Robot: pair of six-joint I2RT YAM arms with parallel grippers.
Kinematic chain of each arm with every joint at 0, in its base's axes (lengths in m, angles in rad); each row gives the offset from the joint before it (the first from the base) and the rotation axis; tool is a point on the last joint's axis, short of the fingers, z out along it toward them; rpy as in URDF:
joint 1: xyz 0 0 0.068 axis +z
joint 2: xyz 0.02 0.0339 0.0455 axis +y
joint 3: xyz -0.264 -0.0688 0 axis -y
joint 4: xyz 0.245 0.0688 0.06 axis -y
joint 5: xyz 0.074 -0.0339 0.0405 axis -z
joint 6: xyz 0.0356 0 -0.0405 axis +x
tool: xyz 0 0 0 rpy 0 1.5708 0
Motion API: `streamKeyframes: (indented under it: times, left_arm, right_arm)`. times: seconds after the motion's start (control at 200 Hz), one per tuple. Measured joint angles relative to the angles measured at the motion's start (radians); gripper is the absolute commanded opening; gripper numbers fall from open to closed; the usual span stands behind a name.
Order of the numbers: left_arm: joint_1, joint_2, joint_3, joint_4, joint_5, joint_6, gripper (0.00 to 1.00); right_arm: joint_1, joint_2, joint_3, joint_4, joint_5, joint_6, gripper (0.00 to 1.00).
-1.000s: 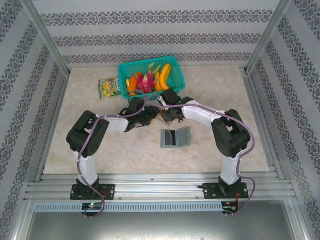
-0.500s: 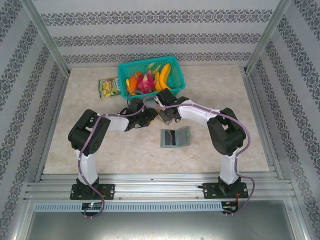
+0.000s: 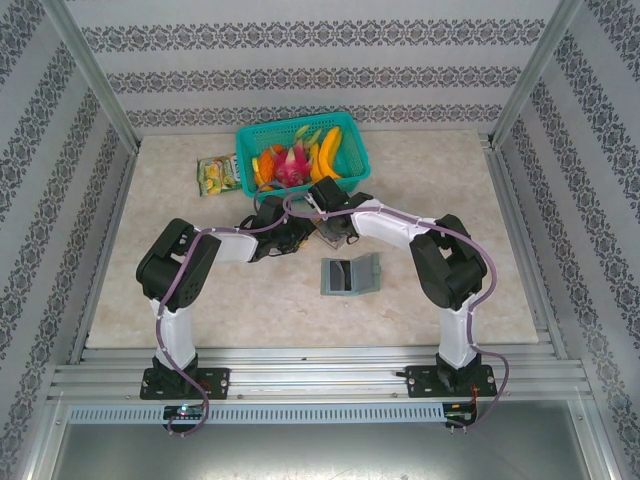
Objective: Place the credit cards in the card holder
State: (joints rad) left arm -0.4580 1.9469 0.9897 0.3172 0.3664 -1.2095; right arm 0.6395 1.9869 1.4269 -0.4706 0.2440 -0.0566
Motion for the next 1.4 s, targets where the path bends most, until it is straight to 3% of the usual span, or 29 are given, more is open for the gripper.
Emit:
streamKeyframes:
  times: [0.065, 0.45, 1.399]
  left_arm:
    - [0.0, 0.0, 0.0, 0.0, 0.0, 0.0, 0.4]
    - [0.0, 0.0, 0.0, 0.0, 0.006, 0.001, 0.4]
    - [0.0, 0.0, 0.0, 0.0, 0.022, 0.001, 0.39]
  right_arm:
    - [0.0, 0.0, 0.0, 0.0, 0.008, -0.002, 0.27]
    - [0.006, -0.002, 0.0, 0.0, 0.055, -0.004, 0.34]
    - [0.006, -0.002, 0.0, 0.0, 0.082, -0.023, 0.29]
